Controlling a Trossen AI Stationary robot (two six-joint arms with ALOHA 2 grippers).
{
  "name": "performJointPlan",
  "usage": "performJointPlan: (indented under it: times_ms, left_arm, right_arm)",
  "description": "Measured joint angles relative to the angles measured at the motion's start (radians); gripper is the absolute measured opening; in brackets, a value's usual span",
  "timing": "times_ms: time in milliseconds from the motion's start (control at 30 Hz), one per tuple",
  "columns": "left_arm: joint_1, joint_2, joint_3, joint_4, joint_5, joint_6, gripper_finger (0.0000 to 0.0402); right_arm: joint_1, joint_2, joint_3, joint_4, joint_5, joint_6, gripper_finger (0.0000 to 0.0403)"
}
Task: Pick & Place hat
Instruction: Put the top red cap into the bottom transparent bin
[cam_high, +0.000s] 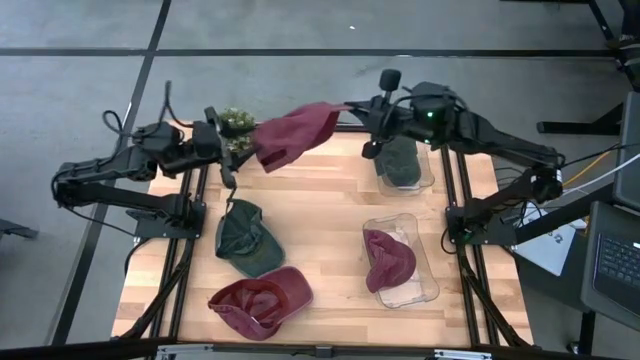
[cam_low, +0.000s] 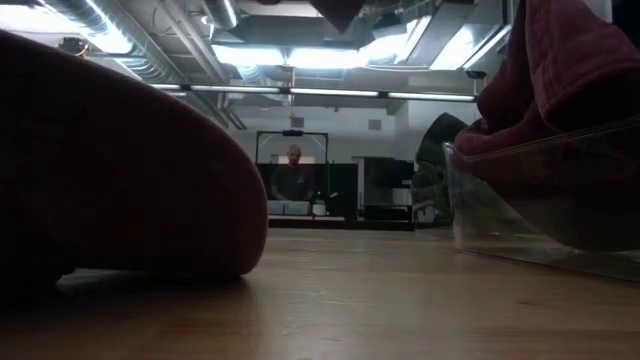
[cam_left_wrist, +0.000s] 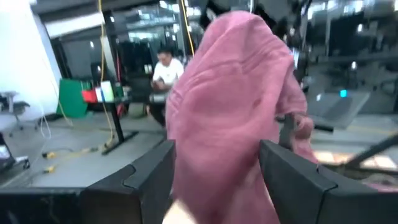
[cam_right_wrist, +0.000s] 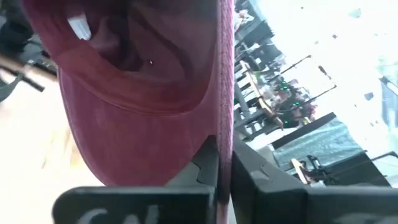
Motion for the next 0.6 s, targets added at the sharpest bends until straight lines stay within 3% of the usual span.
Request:
performJointPlan:
  times_ms: [233,600]
  left_arm:
    - [0.000,0.023,0.000,0.180,0.012,0.000,0.0226]
    - [0.000,0.192,0.000,0.382,-0.004,0.052,0.0226]
  right_arm:
    - [0.000,0.013,0.000,0.072,0.001,0.070,0.0014]
    - [0.003,0.123,0.000,0.170,-0.027,0.229,0.0016]
